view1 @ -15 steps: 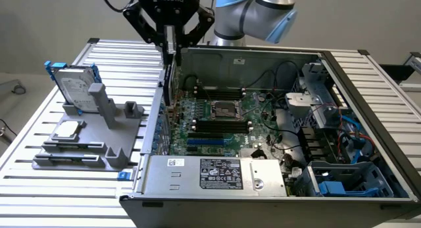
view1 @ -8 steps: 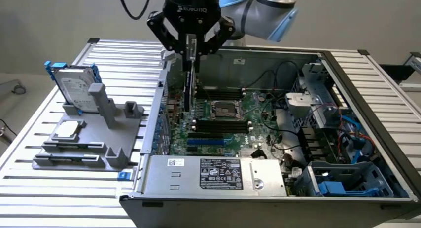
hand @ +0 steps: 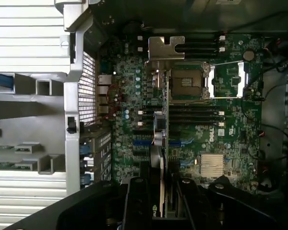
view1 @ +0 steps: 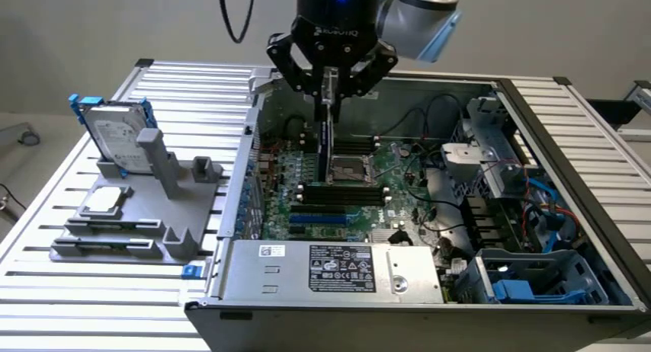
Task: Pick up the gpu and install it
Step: 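Pick up the gpu and move the gpu toward the slot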
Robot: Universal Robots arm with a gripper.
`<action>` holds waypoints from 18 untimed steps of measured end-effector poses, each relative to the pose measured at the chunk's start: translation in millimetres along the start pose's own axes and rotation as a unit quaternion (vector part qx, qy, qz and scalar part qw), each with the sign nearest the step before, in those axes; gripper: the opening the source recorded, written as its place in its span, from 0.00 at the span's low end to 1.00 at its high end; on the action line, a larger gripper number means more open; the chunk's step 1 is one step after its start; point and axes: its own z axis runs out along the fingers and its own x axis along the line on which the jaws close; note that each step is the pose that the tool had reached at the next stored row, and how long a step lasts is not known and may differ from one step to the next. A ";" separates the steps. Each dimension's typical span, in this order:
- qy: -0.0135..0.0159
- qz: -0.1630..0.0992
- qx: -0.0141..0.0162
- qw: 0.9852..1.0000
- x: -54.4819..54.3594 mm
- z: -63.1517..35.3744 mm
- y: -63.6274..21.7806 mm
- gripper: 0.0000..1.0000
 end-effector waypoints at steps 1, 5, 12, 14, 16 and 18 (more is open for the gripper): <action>0.000 0.000 0.000 1.000 -5.0 1.8 0.0 0.27; 0.000 0.000 0.001 1.000 -23.0 8.4 0.0 0.27; 0.000 0.000 0.001 1.000 -55.4 20.2 0.5 0.27; 0.000 0.000 0.001 1.000 -60.1 23.2 0.5 0.27; 0.001 0.000 0.001 1.000 -60.3 23.1 0.5 0.27; 0.002 0.000 0.001 1.000 -60.3 23.1 0.5 0.27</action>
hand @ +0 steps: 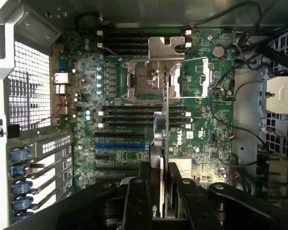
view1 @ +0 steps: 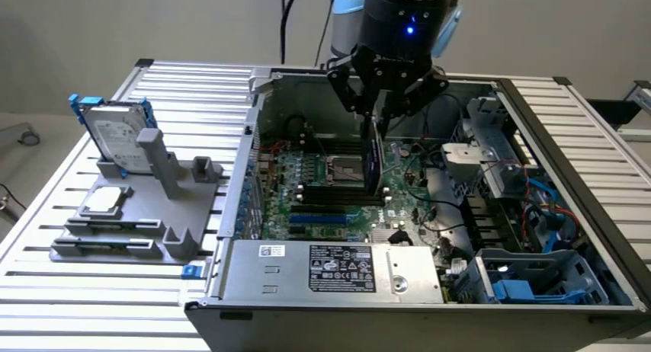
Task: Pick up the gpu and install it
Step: 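Pick up the gpu and move the gpu toward the slot, then insert the gpu into the slot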
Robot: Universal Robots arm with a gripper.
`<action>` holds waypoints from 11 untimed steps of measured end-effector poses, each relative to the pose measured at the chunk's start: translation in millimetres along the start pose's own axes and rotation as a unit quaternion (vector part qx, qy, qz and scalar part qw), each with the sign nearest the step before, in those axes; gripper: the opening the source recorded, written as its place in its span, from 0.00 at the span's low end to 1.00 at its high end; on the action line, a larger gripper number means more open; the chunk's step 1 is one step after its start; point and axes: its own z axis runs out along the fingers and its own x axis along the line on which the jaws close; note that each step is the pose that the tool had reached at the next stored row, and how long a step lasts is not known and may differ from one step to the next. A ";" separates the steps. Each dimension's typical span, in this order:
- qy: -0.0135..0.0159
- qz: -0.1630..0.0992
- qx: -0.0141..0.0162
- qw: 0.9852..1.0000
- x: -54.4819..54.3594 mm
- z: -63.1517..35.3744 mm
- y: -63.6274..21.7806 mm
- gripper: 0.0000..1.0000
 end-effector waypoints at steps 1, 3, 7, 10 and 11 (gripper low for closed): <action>0.000 0.000 0.000 1.000 0.0 0.1 0.0 0.27; 0.001 0.000 0.000 1.000 0.0 0.0 0.0 0.27; 0.001 0.000 0.000 1.000 0.0 0.1 0.0 0.27; 0.001 0.000 0.000 1.000 -0.1 0.1 0.0 0.27; 0.002 0.000 0.000 1.000 0.0 0.0 0.0 0.27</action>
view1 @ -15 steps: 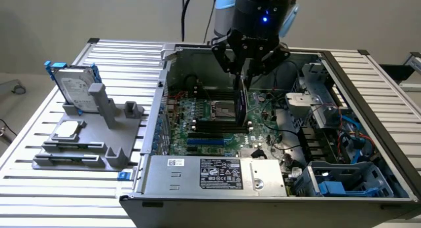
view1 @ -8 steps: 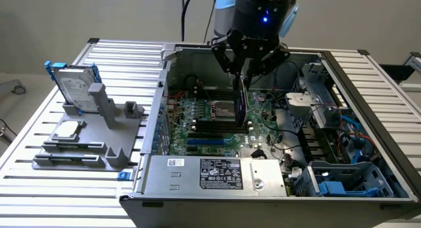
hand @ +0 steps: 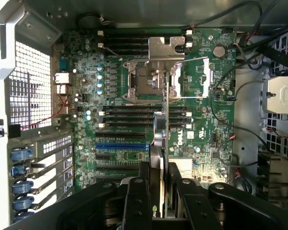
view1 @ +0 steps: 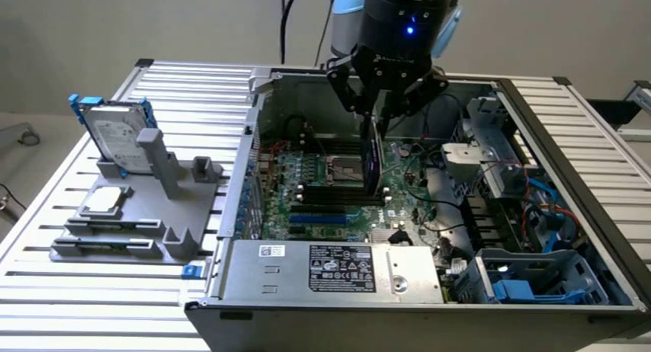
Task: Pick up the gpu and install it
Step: 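Insert the gpu into the slot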
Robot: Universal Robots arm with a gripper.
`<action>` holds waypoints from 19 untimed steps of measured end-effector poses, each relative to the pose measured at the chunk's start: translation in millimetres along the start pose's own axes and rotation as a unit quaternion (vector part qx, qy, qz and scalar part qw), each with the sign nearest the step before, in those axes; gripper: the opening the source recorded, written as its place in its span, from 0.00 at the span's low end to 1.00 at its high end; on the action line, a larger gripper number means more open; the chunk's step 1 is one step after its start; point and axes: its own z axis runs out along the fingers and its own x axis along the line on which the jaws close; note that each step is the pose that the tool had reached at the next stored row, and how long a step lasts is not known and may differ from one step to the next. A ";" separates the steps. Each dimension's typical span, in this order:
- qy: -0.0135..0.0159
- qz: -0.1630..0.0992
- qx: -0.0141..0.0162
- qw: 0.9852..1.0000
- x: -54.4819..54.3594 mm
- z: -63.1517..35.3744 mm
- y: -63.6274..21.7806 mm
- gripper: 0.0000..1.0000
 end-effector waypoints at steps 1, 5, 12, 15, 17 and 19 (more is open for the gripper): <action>0.000 0.000 0.000 1.000 0.0 0.0 0.0 0.27; 0.000 -0.013 -0.001 1.000 0.0 0.7 0.0 0.27; 0.003 -0.076 -0.001 0.997 0.0 2.4 -0.1 0.27; 0.004 -0.104 -0.001 0.995 0.0 3.2 -0.1 0.27; 0.005 -0.122 0.000 0.992 0.0 3.7 -0.2 0.27; 0.005 -0.140 0.000 0.990 -0.1 4.3 -0.2 0.27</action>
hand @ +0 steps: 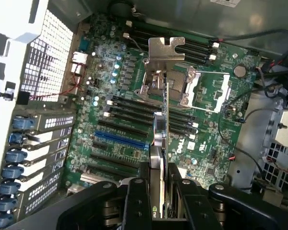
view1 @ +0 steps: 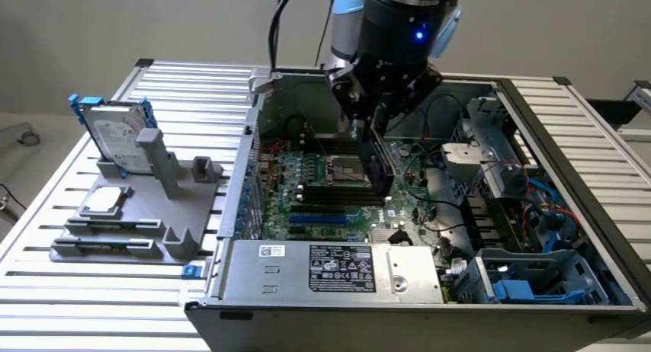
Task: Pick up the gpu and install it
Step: 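Insert the gpu into the slot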
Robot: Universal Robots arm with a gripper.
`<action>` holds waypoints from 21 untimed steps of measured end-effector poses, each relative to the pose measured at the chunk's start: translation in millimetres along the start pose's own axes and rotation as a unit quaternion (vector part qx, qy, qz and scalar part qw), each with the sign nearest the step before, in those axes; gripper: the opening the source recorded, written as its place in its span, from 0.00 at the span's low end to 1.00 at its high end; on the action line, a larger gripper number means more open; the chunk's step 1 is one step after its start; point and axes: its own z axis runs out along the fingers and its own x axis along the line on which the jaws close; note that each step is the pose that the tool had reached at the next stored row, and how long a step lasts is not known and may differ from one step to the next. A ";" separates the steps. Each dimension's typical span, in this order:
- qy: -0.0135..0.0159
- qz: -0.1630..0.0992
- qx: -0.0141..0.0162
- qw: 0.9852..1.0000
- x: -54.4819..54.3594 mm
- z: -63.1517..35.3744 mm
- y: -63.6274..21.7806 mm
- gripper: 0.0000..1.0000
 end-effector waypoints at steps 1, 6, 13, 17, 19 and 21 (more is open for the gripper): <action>0.000 -0.009 0.000 1.000 0.0 0.3 0.0 0.27; 0.002 -0.055 -0.001 0.999 -0.1 2.0 -0.1 0.27; 0.003 -0.118 -0.003 0.993 -0.2 5.3 -0.2 0.27; 0.005 -0.154 -0.003 0.988 -0.3 7.4 -0.3 0.27; 0.006 -0.173 -0.003 0.985 -0.3 8.5 -0.4 0.27; 0.007 -0.190 -0.002 0.982 -0.4 9.5 -0.4 0.27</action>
